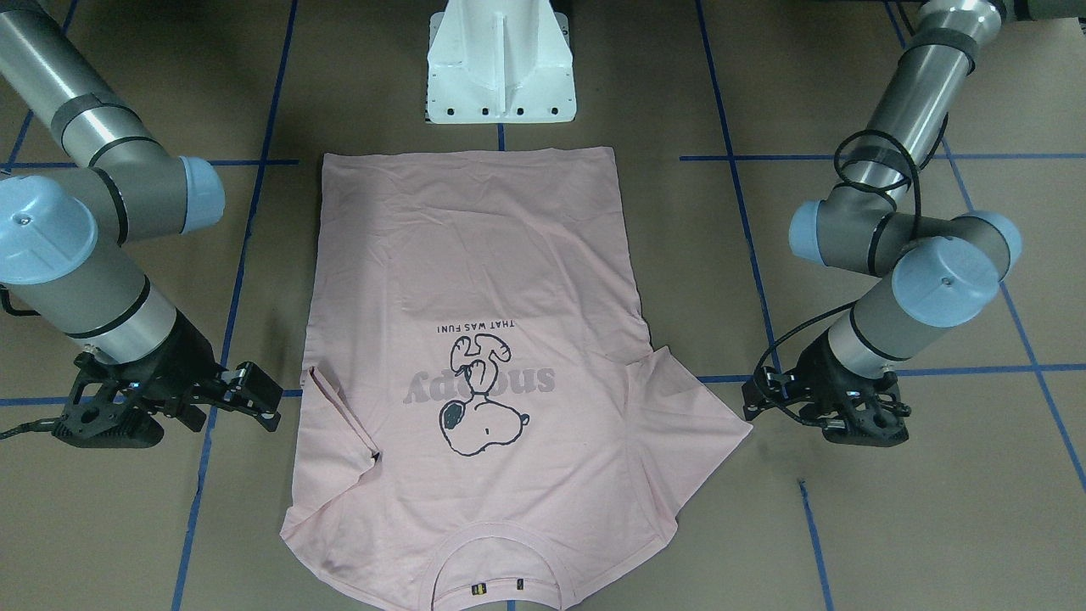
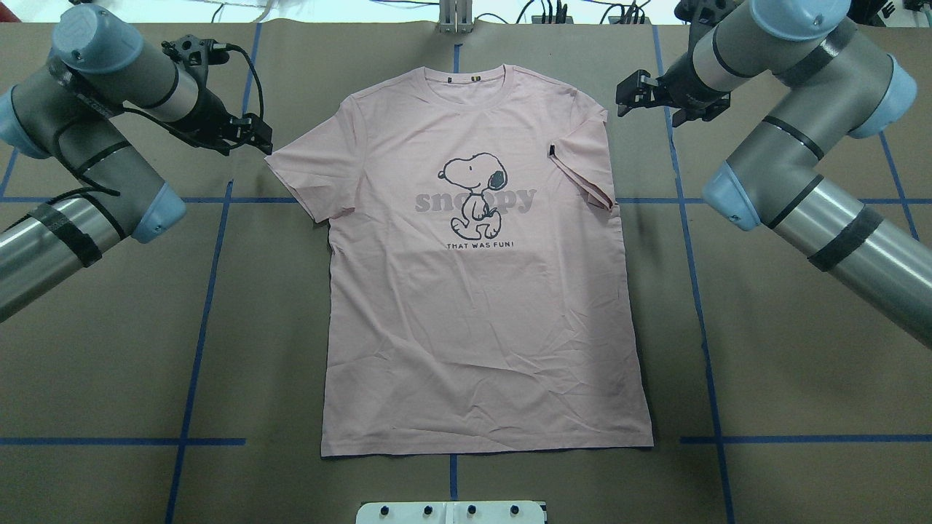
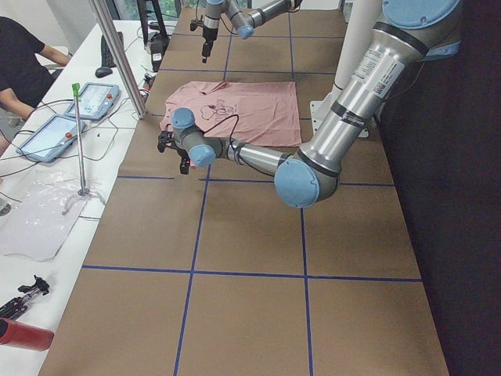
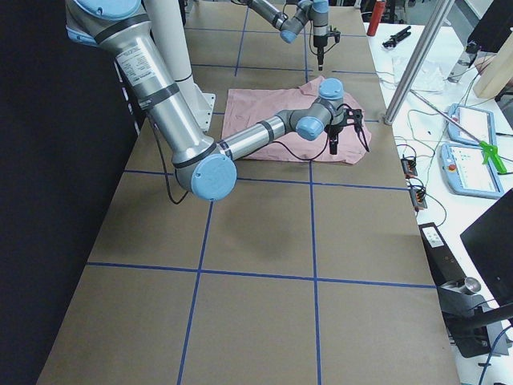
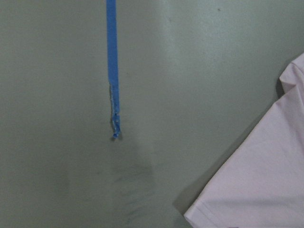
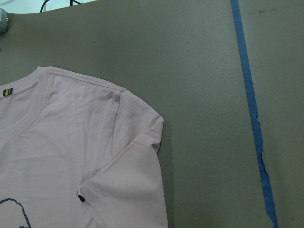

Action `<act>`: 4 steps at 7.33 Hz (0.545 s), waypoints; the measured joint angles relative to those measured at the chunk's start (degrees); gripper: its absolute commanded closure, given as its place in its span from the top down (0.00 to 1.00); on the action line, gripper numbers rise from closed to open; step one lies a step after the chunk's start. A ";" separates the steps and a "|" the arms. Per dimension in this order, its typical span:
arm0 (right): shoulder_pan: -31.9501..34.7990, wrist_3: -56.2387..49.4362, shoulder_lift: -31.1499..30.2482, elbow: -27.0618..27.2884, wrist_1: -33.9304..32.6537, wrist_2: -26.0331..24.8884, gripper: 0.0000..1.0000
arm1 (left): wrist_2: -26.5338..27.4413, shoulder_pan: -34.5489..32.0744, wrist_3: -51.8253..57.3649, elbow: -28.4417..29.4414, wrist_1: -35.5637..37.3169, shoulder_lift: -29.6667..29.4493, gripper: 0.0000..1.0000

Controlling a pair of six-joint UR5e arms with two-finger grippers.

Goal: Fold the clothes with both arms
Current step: 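Reach the left gripper to the shirt shoulder while the right gripper holds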

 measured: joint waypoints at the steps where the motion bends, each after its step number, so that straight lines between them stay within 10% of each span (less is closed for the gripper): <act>1: -0.02 -0.08 -0.20 0.04 0.00 -0.14 1.00 | 0.29 0.57 -0.06 1.05 -0.88 -0.57 0.65; 3: -0.11 -0.10 -0.31 0.03 0.00 -0.38 1.00 | 2.25 1.60 -0.09 3.34 -3.30 -1.11 0.45; 4: -0.13 -0.09 -0.31 0.05 0.00 -0.40 1.00 | 3.16 1.96 -0.12 3.79 -3.85 -1.20 0.11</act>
